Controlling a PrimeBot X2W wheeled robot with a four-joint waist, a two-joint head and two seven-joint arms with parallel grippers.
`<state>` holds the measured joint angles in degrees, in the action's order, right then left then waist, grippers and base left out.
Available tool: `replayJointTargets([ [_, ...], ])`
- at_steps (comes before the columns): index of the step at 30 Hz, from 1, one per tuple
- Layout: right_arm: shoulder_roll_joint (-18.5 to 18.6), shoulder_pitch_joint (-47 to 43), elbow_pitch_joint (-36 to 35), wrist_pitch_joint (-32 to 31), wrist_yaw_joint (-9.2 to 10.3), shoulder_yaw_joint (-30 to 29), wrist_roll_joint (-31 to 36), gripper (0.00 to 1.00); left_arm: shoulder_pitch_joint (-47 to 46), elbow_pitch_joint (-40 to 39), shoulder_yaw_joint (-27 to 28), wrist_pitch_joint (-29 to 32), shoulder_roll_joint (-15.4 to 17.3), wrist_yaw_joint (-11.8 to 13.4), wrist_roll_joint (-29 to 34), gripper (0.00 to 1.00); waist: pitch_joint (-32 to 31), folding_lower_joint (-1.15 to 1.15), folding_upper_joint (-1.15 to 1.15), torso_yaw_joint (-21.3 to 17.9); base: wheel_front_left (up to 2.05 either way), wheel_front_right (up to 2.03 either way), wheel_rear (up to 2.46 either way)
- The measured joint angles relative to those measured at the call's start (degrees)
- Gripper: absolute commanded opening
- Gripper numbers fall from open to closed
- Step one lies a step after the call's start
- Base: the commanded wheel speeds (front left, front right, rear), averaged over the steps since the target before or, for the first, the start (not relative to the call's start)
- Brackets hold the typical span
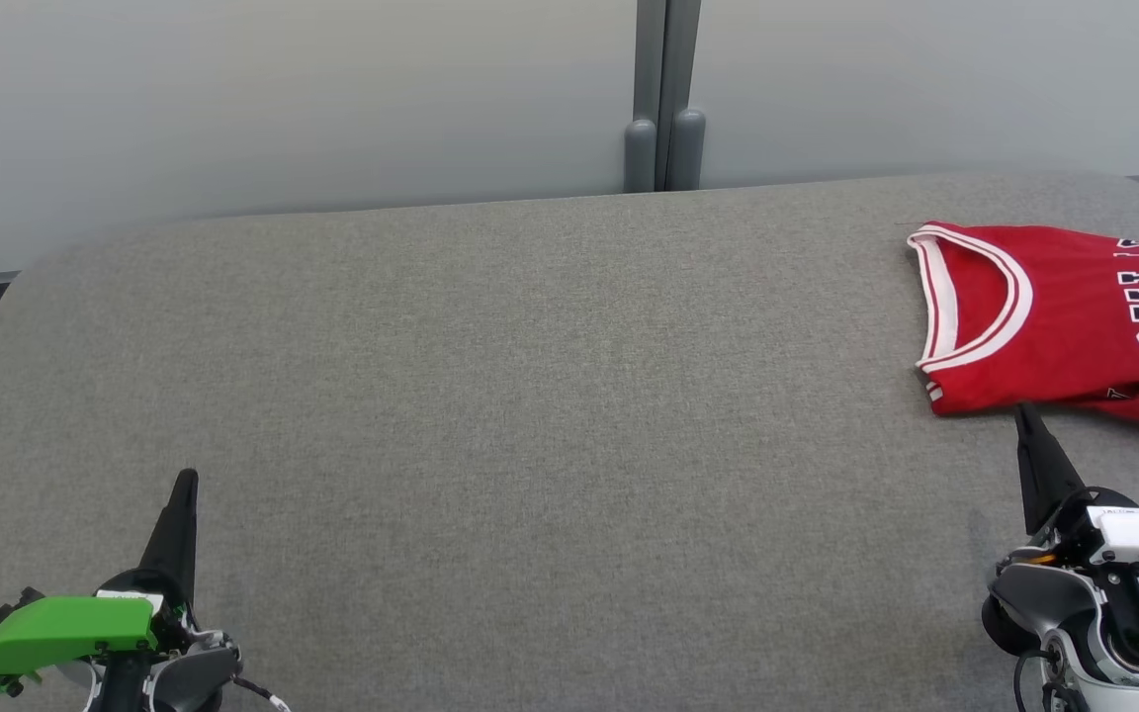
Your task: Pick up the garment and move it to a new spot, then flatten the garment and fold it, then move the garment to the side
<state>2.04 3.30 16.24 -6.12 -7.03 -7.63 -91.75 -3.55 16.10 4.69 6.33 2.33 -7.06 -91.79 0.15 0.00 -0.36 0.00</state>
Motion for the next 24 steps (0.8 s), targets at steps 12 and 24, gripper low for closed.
replayJointTargets([
  [12,0.0,0.0,0.0,0.0,0.0,0.0,0.0,0.0,0.0,0.0,0.0,0.0,0.0,0.0,0.0,0.0,0.0,0.0,0.0,0.0,0.0,0.0,0.0],
  [24,0.0,0.0,0.0,0.0,0.0,0.0,0.0,0.0,0.0,-0.1,0.0,0.0,0.0,0.0,0.0,0.0,0.0,0.0,0.0,0.0,0.0,0.0,0.0],
])
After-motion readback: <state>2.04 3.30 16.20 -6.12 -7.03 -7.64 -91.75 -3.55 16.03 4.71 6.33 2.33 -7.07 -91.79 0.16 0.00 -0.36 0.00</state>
